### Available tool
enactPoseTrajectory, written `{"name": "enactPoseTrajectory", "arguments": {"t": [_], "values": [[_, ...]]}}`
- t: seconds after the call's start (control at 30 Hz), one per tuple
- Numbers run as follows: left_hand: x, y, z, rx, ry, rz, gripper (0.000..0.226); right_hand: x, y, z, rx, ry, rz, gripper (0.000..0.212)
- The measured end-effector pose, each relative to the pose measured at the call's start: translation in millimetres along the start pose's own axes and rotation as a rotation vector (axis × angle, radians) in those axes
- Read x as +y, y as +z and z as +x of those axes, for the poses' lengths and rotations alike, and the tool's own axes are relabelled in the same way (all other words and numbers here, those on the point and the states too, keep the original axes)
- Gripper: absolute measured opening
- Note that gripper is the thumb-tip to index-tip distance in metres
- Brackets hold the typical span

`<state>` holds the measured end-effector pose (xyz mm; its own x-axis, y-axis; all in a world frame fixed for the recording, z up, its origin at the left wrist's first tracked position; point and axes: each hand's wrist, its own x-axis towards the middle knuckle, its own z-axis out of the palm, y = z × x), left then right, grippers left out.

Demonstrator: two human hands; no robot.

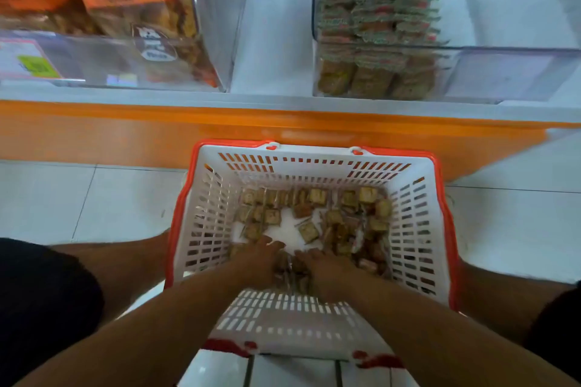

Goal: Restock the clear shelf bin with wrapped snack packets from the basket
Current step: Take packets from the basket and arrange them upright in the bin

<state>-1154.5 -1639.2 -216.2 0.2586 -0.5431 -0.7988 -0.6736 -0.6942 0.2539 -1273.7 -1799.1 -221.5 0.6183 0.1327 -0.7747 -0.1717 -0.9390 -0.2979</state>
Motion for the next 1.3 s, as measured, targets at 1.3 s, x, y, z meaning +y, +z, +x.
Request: {"name": "enactPoseTrajectory", "arguments": {"t": [1.3], "values": [[3, 31, 19, 0.049, 0.206, 0.343, 0.034, 30, -49, 4, 0.045, 0.018, 0.418, 0.058]]}}
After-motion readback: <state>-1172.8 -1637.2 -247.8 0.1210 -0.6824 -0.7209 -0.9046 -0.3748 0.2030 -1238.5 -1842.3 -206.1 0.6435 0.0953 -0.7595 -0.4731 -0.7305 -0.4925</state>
